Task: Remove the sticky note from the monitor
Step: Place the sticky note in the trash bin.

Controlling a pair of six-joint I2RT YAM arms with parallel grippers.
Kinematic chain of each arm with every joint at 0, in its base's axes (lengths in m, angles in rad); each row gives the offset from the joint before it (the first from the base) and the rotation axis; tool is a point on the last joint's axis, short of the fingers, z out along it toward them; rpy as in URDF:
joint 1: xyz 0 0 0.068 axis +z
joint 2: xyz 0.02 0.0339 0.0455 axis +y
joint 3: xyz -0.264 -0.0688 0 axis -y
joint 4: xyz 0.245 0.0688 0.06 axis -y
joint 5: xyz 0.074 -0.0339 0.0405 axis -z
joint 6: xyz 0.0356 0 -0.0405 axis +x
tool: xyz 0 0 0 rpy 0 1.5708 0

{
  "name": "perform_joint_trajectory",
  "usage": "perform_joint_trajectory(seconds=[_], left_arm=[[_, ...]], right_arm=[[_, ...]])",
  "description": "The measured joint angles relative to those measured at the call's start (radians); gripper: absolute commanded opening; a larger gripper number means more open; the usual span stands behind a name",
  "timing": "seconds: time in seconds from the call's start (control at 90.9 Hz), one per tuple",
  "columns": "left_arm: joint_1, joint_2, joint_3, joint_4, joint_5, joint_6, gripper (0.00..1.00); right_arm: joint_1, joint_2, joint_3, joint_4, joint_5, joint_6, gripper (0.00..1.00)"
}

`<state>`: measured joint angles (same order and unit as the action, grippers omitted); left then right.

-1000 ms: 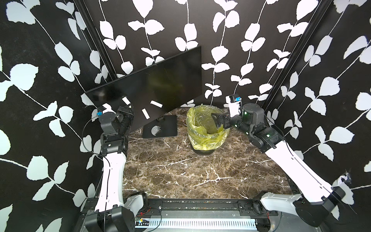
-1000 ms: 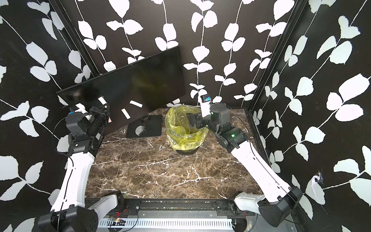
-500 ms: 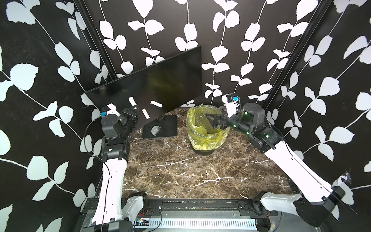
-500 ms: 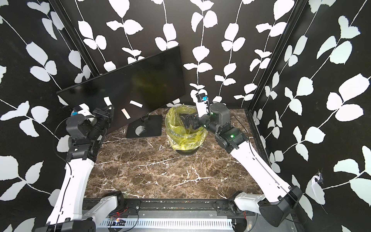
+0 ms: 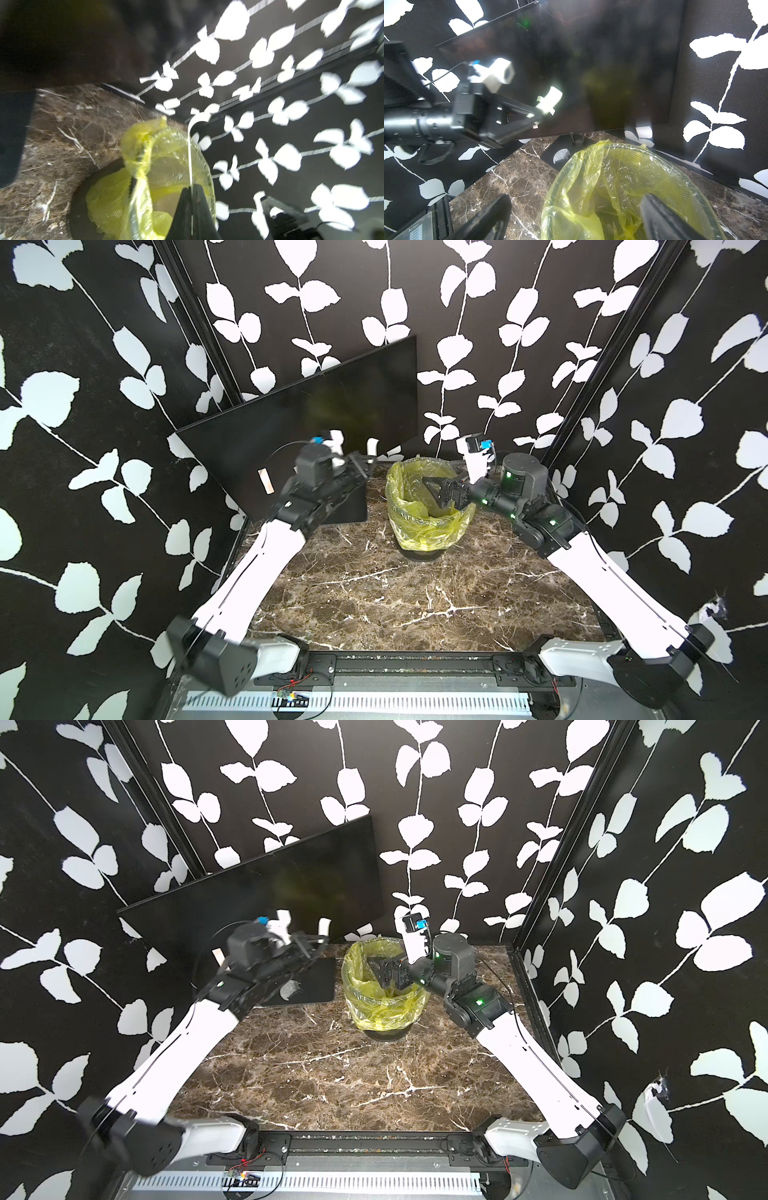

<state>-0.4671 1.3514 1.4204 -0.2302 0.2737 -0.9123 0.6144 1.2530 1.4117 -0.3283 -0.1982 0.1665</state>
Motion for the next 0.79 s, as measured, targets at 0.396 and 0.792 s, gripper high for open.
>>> perform_joint_trajectory(seconds=[0.396, 0.792], left_arm=[[-0.129, 0.238, 0.202, -0.195, 0.061, 0.135, 0.0], [-0.159, 0.317, 0.242, -0.216, 0.072, 0.158, 0.51]], right_arm=[[0.0, 0.0, 0.0, 0.0, 0.015, -0.002, 0.99], [0.001, -0.002, 0.0, -0.001, 0.057, -0.019, 0.99]])
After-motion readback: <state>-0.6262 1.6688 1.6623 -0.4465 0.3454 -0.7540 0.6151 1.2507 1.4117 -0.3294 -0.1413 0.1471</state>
